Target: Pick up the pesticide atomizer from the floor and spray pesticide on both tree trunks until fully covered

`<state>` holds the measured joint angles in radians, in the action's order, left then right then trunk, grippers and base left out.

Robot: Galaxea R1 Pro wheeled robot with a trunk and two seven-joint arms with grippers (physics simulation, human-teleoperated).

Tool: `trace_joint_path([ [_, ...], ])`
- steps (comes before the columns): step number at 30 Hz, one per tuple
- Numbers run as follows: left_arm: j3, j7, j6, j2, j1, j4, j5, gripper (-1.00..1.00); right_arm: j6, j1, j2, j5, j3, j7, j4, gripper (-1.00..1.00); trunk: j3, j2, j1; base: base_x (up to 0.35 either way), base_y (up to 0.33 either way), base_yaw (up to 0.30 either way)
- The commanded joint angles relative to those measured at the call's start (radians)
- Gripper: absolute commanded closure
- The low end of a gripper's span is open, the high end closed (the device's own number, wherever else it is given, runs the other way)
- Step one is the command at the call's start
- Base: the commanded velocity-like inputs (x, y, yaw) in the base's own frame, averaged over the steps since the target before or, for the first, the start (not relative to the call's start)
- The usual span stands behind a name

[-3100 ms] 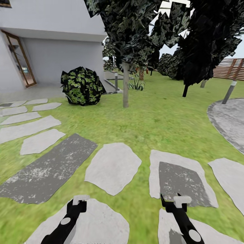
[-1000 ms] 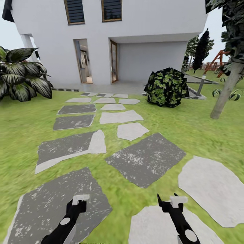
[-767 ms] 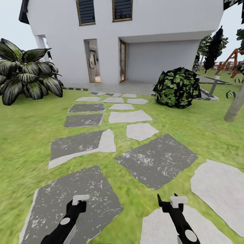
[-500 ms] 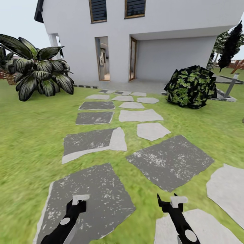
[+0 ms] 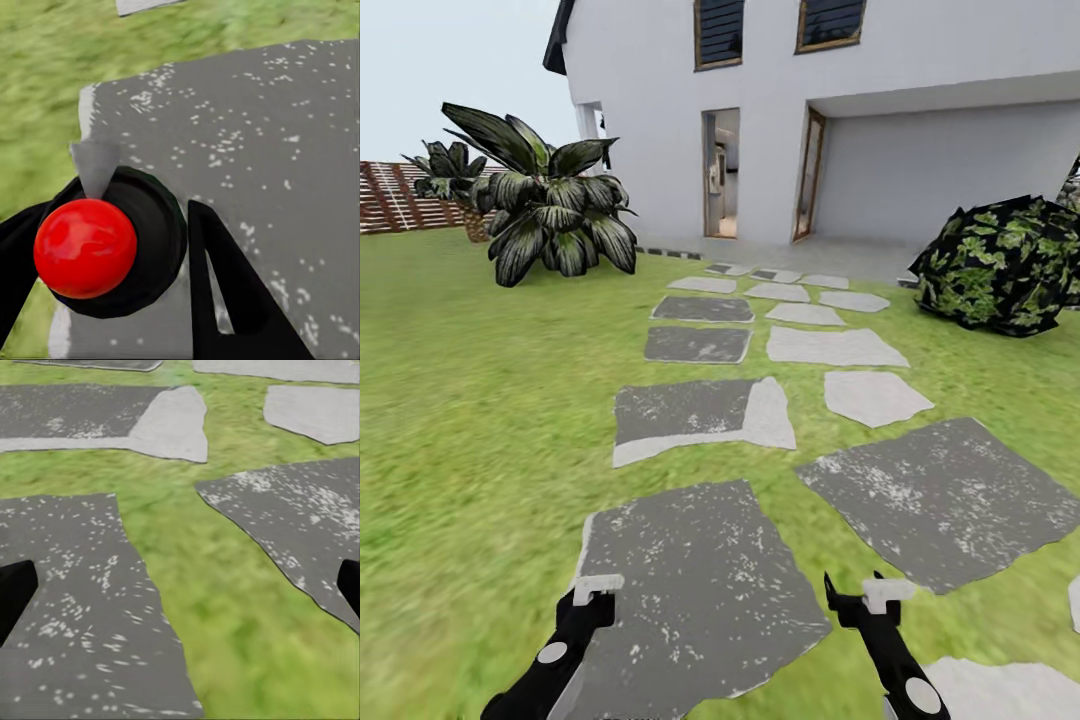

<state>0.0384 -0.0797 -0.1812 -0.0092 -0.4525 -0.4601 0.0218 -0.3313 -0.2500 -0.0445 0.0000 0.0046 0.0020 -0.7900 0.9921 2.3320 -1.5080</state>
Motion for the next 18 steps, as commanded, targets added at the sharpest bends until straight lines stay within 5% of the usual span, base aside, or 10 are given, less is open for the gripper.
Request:
trace_joint_path([
  [1,0.000,0.000,0.000,0.000,0.000,0.000,0.000,1.00,0.000,0.000,0.000,0.000,0.000,0.000,0.000,-1.00,0.000,0.000,0.000,0.000,0.310,0.278],
  [18,0.000,0.002,-0.001,0.000,0.000,0.000,0.000,1.00,0.000,0.000,0.000,0.000,0.000,0.001,0.000,-1.00,0.000,0.000,0.000,0.000,0.310,0.278],
])
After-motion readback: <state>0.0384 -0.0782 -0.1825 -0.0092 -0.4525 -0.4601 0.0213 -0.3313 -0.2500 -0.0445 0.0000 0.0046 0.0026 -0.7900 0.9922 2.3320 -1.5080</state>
